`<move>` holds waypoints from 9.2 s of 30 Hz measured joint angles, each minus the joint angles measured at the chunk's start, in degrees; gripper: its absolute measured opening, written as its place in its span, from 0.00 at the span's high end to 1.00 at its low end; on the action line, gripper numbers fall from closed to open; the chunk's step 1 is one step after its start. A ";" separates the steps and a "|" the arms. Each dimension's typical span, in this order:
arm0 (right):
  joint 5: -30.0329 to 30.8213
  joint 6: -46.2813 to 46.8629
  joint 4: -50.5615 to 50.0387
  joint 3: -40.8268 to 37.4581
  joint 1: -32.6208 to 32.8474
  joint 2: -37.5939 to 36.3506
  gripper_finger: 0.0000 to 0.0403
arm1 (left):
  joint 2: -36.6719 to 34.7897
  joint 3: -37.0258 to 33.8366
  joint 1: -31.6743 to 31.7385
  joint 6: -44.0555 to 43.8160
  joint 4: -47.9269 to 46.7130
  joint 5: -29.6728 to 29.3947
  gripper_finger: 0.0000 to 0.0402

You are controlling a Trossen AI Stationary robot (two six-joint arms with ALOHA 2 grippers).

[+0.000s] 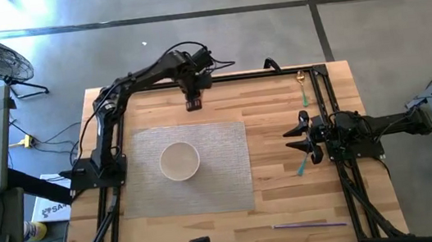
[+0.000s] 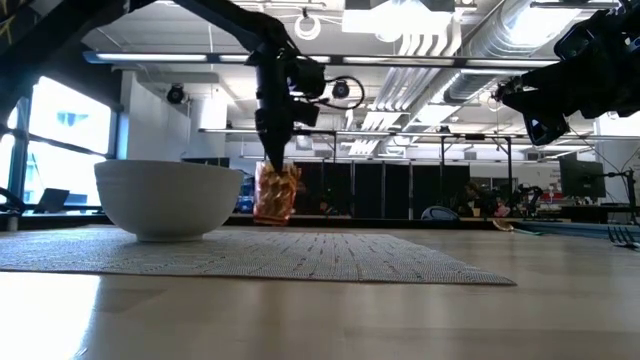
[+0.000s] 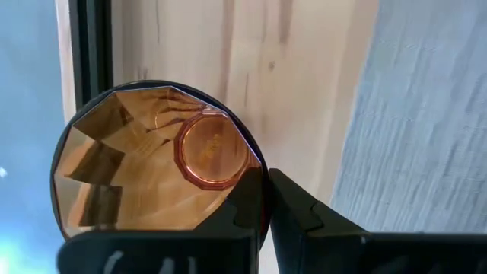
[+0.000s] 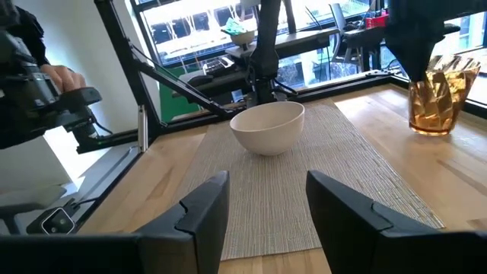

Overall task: Pick & Place Utensil
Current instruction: Put the orange cup on the gray mat to the top right of the white bowl

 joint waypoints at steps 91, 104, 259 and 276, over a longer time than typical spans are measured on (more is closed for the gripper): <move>-0.01 0.00 0.00 0.02 0.00 0.04 0.58 | -39.09 -63.24 2.45 -25.91 59.08 1.53 0.05; -0.02 0.00 0.02 0.01 0.00 0.04 0.58 | -38.71 -73.62 8.26 -26.09 79.99 6.87 0.06; 0.00 0.00 0.02 0.00 0.00 0.02 0.58 | -10.22 -55.48 -13.83 -17.77 103.24 20.82 0.11; 0.00 0.00 0.02 0.00 -0.02 0.02 0.58 | -8.24 -55.52 -14.81 -20.31 101.61 19.85 0.03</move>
